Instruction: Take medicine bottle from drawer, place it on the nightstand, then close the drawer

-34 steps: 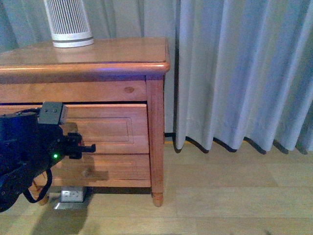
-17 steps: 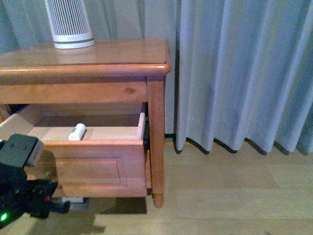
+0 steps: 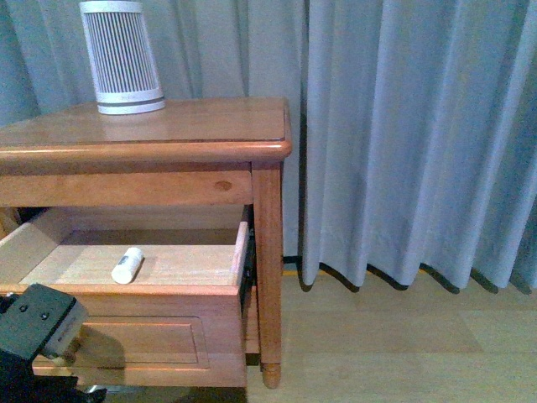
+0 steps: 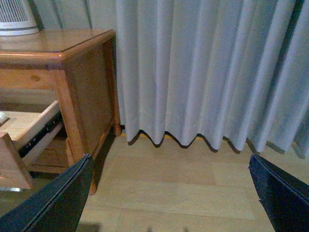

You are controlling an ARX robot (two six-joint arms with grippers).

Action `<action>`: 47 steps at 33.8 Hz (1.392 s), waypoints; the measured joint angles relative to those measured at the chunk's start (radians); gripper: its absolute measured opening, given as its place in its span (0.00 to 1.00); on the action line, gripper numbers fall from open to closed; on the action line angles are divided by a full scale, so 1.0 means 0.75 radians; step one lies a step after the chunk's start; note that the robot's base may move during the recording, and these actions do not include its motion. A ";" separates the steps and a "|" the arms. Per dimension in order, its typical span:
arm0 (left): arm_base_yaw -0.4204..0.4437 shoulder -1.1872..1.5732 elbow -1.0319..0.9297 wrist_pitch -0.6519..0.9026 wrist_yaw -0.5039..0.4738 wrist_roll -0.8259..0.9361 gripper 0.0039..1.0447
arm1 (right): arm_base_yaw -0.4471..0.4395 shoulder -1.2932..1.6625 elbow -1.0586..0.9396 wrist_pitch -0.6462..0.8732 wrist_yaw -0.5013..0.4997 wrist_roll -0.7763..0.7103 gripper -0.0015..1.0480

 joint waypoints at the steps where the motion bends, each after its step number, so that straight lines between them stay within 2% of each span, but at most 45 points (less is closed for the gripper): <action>1: 0.003 -0.024 -0.008 -0.007 -0.007 0.003 0.41 | 0.000 0.000 0.000 0.000 0.000 0.000 0.93; 8: 0.093 -0.432 -0.063 -0.167 -0.033 -0.008 0.82 | 0.000 0.000 0.000 0.000 0.000 0.000 0.93; 11: 0.110 -0.673 -0.050 -0.260 -0.013 -0.041 0.95 | 0.000 0.000 0.000 0.000 0.000 0.000 0.93; 19: 0.117 -1.154 -0.008 -0.539 0.018 -0.191 0.94 | 0.000 0.000 0.000 0.000 0.000 0.000 0.93; 26: 0.070 -1.548 -0.040 -0.817 0.011 -0.277 0.94 | 0.000 0.000 0.000 0.000 0.000 0.000 0.93; 33: -0.015 -2.108 -0.224 -1.234 -0.092 -0.362 0.94 | 0.000 0.000 0.000 0.000 0.001 0.000 0.93; 37: -0.054 -2.311 -0.366 -1.315 -0.122 -0.342 0.94 | 0.000 0.000 0.000 0.000 0.000 0.000 0.93; 40: -0.101 -2.360 -0.446 -1.168 -0.331 -0.339 0.82 | 0.000 0.000 0.000 0.000 0.000 0.000 0.93; 42: -0.092 -2.398 -0.471 -1.124 -0.368 -0.337 0.71 | -0.001 0.000 0.000 0.000 0.001 0.000 0.93; 44: -0.067 -2.414 -0.482 -1.117 -0.351 -0.338 0.63 | 0.000 0.000 0.000 0.000 0.000 0.000 0.93; 47: 0.082 -2.440 -0.507 -1.117 -0.178 -0.335 0.48 | 0.000 0.000 0.000 0.000 0.000 0.000 0.93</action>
